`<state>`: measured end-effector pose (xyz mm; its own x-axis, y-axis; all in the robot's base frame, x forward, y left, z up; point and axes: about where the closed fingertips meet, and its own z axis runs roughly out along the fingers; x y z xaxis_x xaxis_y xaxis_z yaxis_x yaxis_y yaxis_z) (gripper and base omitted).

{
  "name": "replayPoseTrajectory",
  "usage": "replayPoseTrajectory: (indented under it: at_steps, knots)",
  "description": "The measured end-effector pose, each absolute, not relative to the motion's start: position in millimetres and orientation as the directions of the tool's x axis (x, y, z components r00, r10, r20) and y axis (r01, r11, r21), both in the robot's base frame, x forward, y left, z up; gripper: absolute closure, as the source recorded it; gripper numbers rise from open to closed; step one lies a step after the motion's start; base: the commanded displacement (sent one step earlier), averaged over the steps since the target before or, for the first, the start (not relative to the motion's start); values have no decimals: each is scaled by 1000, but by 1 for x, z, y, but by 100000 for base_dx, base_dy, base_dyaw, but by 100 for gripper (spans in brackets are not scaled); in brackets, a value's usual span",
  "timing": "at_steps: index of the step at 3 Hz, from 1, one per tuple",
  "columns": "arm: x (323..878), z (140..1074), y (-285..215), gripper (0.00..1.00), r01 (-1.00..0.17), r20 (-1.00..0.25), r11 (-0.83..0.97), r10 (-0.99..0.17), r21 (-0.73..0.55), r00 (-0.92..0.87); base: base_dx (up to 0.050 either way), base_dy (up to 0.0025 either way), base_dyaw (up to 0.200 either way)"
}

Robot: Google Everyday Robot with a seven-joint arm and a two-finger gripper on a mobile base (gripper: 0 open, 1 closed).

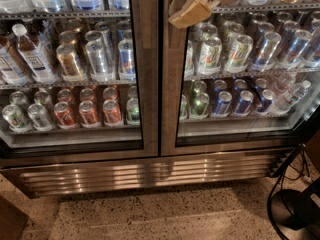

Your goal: Open right fridge door

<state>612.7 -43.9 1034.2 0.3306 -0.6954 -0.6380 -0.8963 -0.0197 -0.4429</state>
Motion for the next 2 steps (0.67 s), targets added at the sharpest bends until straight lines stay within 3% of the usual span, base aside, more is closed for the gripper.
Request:
replayPoseTrajectory:
  at_steps: [2]
  knots:
    - [613,1035,-44,100,-891,-634,-32,-692,-453,347,0,0,0]
